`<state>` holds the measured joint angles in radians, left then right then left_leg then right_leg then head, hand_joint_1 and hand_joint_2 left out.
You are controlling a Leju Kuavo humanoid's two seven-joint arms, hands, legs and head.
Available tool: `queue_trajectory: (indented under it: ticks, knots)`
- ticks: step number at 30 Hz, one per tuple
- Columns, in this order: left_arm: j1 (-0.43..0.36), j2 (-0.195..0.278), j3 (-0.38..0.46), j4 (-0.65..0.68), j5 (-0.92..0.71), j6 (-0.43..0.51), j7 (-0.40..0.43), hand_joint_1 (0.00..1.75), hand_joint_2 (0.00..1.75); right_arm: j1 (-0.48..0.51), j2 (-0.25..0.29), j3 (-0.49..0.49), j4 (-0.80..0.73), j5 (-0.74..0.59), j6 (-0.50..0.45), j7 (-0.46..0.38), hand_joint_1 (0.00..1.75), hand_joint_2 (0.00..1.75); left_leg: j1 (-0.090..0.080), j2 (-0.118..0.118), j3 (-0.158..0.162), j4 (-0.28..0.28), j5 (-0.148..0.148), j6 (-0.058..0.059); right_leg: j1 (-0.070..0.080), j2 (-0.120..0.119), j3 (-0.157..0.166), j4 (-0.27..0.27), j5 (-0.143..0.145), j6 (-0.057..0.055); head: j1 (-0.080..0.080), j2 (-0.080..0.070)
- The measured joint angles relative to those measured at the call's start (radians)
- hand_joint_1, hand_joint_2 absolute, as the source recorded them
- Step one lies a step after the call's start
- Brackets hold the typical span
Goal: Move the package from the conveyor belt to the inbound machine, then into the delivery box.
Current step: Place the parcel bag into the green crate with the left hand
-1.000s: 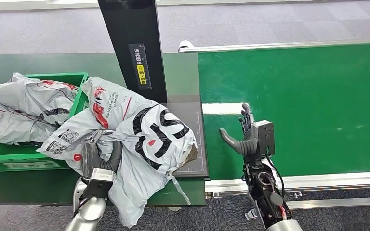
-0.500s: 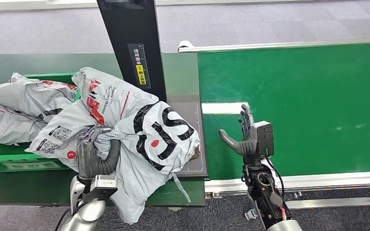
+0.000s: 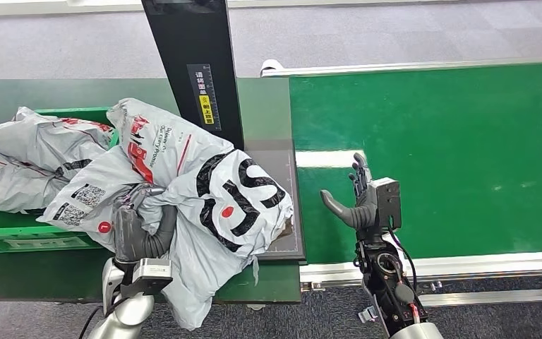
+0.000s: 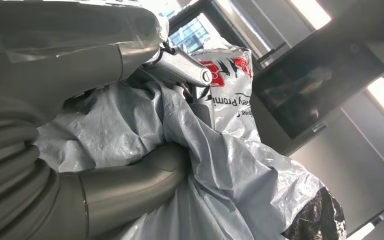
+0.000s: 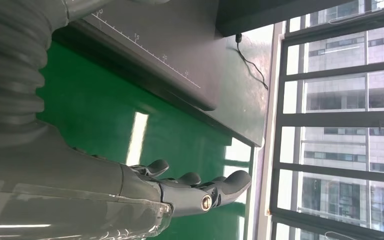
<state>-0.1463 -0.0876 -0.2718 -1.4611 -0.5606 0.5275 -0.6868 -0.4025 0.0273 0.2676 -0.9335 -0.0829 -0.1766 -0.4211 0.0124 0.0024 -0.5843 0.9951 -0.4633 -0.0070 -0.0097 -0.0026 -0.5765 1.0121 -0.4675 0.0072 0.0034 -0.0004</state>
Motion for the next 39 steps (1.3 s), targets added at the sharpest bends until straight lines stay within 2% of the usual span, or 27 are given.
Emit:
queue_trajectory:
  ticks: [4, 11, 13, 16, 18, 20, 25, 31, 34, 39]
  knots:
    - [-0.024, 0.007, 0.024, 0.001, -0.288, 0.126, 0.080, 1.75, 1.75, 0.000, -0.002, 0.008, 0.002, 0.000, 0.000, -0.001, 0.00, 1.75, 0.000, 0.000, 0.000, 0.000, 0.000, 0.000, 0.000, 0.000, 0.000, 0.000, 0.000, 0.000, 0.000, 0.000]
    - [-0.169, 0.059, 0.205, 0.063, -0.501, 0.134, 0.174, 1.75, 1.75, 0.007, -0.017, 0.024, 0.003, -0.001, 0.004, -0.003, 0.00, 1.75, 0.001, 0.000, 0.000, 0.000, 0.002, -0.001, 0.001, 0.000, 0.000, 0.001, 0.001, 0.000, 0.000, 0.000]
    - [-0.212, 0.062, 0.297, 0.069, -0.551, 0.134, 0.133, 1.75, 1.75, 0.017, -0.025, 0.025, 0.002, -0.004, 0.001, -0.007, 0.00, 1.75, 0.001, 0.000, 0.000, 0.000, 0.002, -0.001, 0.001, 0.000, 0.000, 0.001, 0.001, 0.000, 0.000, 0.000]
    - [-0.275, 0.049, 0.496, 0.036, -0.582, 0.134, 0.020, 1.75, 1.75, 0.045, -0.040, 0.025, -0.003, -0.013, -0.006, -0.021, 0.00, 1.75, 0.001, 0.002, 0.000, 0.000, 0.002, -0.001, 0.001, 0.002, -0.001, 0.001, 0.001, 0.000, 0.000, 0.000]
    - [-0.303, 0.045, 0.596, 0.015, -0.610, 0.134, 0.002, 1.75, 1.75, 0.059, -0.048, 0.025, -0.007, -0.016, -0.005, -0.027, 0.00, 1.75, 0.001, 0.003, 0.000, 0.000, 0.001, -0.001, 0.001, 0.003, -0.002, 0.001, 0.001, 0.000, 0.000, 0.000]
    - [-0.316, 0.040, 0.654, -0.001, -0.636, 0.134, -0.004, 1.75, 1.75, 0.064, -0.053, 0.025, -0.012, -0.017, -0.003, -0.030, 0.00, 1.75, 0.001, 0.003, -0.001, 0.000, 0.001, -0.001, 0.001, 0.002, -0.002, 0.001, 0.000, -0.001, 0.000, 0.000]
    - [-0.331, 0.026, 0.724, -0.023, -0.653, 0.134, -0.008, 1.75, 1.75, 0.066, -0.055, 0.025, -0.017, -0.017, -0.003, -0.032, 0.00, 1.75, 0.001, 0.003, -0.001, 0.000, 0.001, -0.001, 0.001, 0.002, -0.002, 0.001, 0.001, 0.000, 0.000, 0.000]
    - [-0.342, 0.006, 0.753, -0.026, -0.678, 0.134, -0.008, 1.75, 1.75, 0.069, -0.059, 0.025, -0.021, -0.017, -0.004, -0.032, 0.00, 1.75, 0.001, 0.002, -0.001, 0.000, 0.001, -0.001, 0.001, 0.002, -0.002, 0.001, 0.001, 0.000, 0.000, 0.000]
    - [-0.350, -0.010, 0.779, -0.035, -0.754, 0.134, -0.009, 1.75, 1.75, 0.073, -0.059, 0.025, -0.024, -0.011, -0.004, -0.032, 0.00, 1.75, 0.001, 0.003, -0.001, 0.000, 0.001, -0.001, 0.001, 0.002, -0.002, 0.001, 0.001, 0.000, 0.000, 0.000]
    - [-0.368, -0.020, 0.866, -0.087, -0.909, 0.134, 0.012, 1.75, 1.75, 0.076, -0.058, 0.026, -0.024, 0.005, -0.005, -0.034, 0.00, 1.75, 0.001, 0.003, -0.001, 0.000, 0.001, -0.001, 0.001, 0.002, -0.002, 0.001, 0.001, 0.000, 0.000, 0.000]
